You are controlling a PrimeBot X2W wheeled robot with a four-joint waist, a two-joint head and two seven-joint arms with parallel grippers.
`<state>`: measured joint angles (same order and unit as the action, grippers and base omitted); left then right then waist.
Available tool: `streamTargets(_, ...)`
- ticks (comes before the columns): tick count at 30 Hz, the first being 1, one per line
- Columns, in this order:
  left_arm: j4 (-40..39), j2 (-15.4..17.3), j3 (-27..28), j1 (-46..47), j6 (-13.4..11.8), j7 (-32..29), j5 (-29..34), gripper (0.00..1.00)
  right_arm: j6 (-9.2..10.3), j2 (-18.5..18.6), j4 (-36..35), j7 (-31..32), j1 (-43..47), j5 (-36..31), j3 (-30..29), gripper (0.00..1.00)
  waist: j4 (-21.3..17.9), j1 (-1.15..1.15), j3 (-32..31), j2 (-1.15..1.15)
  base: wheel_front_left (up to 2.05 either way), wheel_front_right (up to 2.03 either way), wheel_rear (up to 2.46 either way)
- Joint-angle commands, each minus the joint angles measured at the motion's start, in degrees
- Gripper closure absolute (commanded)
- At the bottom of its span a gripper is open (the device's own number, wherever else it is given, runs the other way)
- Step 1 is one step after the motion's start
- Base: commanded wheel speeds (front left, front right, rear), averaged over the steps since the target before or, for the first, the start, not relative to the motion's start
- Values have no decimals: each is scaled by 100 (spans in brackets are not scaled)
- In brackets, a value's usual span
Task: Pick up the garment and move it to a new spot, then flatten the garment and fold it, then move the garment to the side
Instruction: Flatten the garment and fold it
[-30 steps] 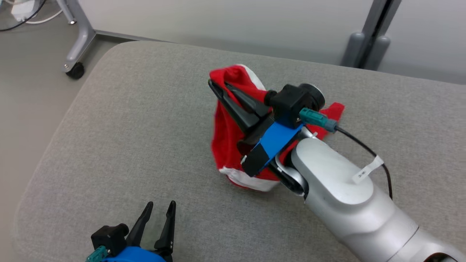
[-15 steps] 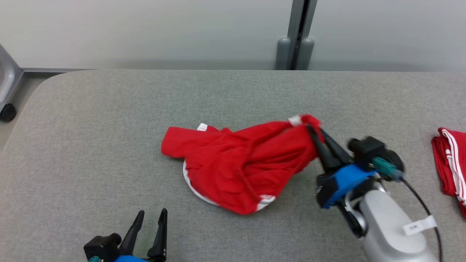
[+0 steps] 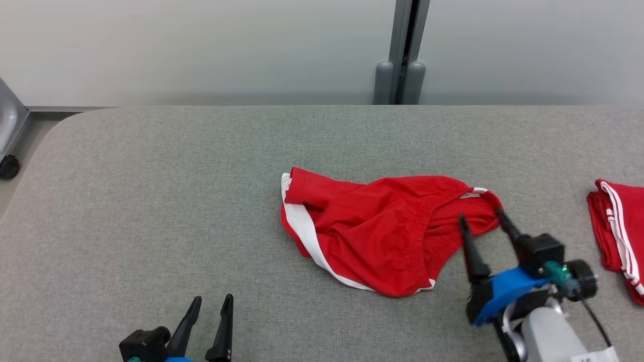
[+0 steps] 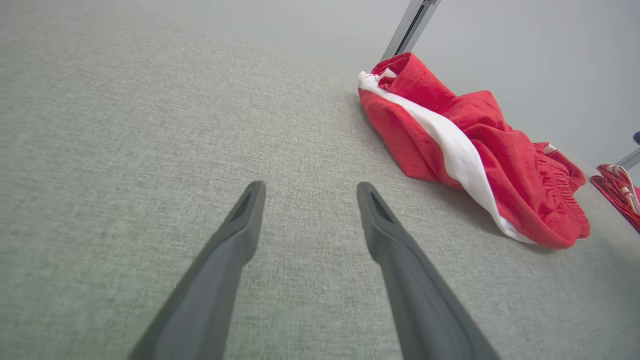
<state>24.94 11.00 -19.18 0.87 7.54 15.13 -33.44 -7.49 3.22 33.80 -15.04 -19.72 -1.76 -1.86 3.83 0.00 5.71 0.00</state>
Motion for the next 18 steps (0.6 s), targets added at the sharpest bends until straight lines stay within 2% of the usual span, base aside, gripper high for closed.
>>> streamTargets(1,11,21,3,-38,-10,0,19,0,0,-42,-90,-17,260,233,401,0,22,0,-14,0,0,0,0)
streamTargets(5,18,3,-8,-14,-10,1,21,0,0,-17,-114,-17,603,706,1275,0,76,0,-5,0,0,0,0)
streamTargets(7,6,-1,-8,-14,-10,0,18,0,1,-8,-29,-17,691,832,1496,0,98,0,18,0,0,0,0)
streamTargets(17,-4,50,-44,21,-10,0,-31,0,0,-21,403,-18,533,1055,1758,0,206,0,119,0,0,0,0)
streamTargets(18,-1,52,-44,32,-10,0,-37,0,0,-20,438,-17,503,1110,1794,7,214,0,125,0,0,0,0)
